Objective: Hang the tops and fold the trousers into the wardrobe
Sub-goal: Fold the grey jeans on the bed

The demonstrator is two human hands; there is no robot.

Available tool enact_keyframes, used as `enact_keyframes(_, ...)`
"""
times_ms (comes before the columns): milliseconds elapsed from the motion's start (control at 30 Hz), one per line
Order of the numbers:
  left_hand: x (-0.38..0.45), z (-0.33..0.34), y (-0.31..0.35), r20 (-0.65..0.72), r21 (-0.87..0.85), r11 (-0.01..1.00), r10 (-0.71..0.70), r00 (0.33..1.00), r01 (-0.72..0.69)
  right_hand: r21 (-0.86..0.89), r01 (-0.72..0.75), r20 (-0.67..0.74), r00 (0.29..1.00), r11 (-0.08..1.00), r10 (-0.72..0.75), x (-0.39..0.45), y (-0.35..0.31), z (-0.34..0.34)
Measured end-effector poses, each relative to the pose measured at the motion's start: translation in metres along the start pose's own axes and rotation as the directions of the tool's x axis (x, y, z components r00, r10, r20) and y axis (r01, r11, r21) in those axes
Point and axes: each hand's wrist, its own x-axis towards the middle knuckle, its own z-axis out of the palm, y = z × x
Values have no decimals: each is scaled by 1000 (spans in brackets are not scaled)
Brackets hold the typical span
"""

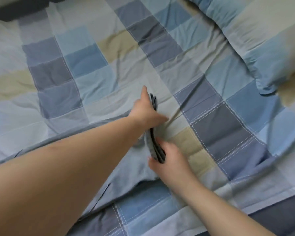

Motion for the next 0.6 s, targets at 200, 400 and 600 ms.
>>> enact_keyframes(200,-19,-69,-28,-72,477,878,78,994,-34,45,117,96,988,992,-121,-21,-74,50)
enact_keyframes(400,-68,-167,-104,-287,231,972,33,957,35,153,126,165,975,980,-151,-49,-142,131)
enact_keyframes(600,-155,-265,-198,-485,-116,993,-62,872,6,240,140,246,949,961,-200,-93,-211,234)
